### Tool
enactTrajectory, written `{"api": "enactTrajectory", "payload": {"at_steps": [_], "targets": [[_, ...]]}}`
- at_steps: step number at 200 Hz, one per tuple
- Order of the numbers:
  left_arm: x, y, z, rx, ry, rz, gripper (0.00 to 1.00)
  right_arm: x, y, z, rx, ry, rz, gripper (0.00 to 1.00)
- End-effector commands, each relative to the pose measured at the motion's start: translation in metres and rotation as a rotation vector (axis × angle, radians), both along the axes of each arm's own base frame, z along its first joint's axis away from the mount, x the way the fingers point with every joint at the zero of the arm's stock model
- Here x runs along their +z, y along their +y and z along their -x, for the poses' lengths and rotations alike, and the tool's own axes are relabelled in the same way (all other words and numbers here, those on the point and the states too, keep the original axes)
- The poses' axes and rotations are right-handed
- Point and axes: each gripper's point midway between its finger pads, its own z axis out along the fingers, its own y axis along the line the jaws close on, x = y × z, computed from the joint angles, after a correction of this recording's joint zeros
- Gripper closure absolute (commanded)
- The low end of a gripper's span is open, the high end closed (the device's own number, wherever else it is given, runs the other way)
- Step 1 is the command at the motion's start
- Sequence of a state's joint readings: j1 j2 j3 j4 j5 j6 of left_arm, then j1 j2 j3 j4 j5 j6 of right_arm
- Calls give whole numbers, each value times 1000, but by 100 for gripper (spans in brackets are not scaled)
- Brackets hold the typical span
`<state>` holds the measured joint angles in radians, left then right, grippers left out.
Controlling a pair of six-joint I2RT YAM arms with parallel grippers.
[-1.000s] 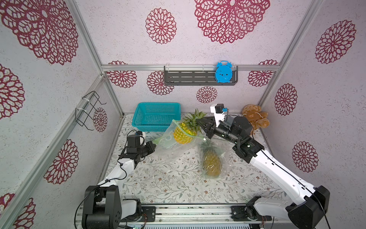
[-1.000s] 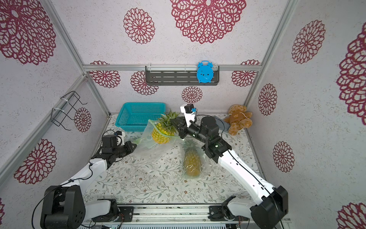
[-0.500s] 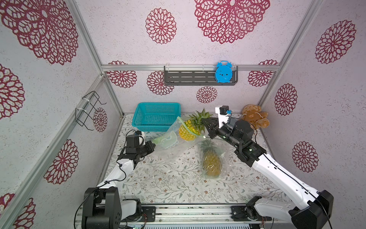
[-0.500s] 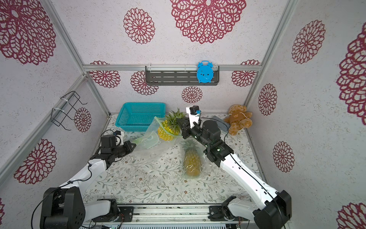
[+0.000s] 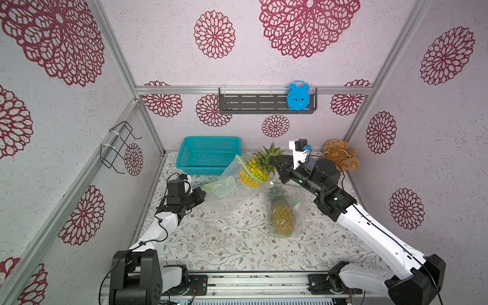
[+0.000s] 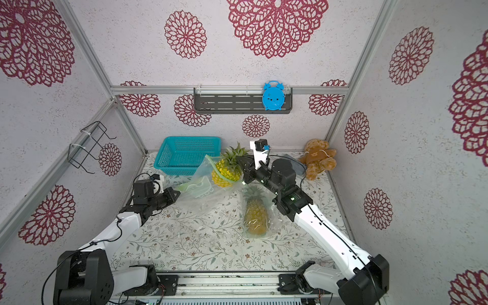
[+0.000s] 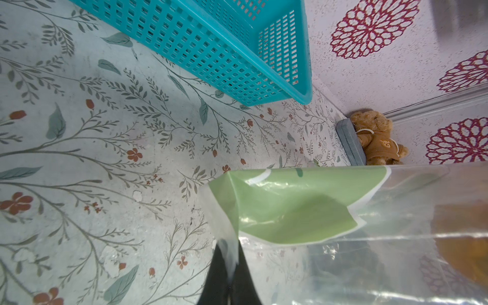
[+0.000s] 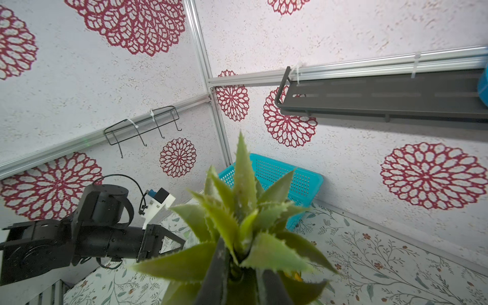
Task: Open the zip-top bag and take out the pineapple
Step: Pick up the pineapple from the zipper food storage bag.
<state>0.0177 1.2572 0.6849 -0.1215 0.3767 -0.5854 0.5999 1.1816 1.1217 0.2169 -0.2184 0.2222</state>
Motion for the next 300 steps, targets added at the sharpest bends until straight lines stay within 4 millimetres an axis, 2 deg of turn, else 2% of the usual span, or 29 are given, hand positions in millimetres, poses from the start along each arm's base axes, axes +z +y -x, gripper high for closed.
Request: {"api": "enactTrajectory", "payload": {"at_steps": [1, 73, 108, 215, 271, 300], "targets": [[-9, 10, -1, 24, 32, -33, 100, 107, -16, 36, 60, -295, -196, 100], [-31, 27, 2, 95, 153, -100, 100, 121, -23, 66, 124, -402, -233, 100], [-40, 31, 2, 107, 199, -106, 100, 123, -29, 70, 111, -425, -241, 100], [-23, 45, 7, 153, 182, -170, 100, 111, -63, 51, -114, -385, -256, 100], [-18, 56, 12, 195, 185, -220, 100, 119, -59, 62, -48, -426, -252, 100], [-9, 46, 8, 145, 172, -182, 100, 122, -47, 65, 26, -423, -222, 100]]}}
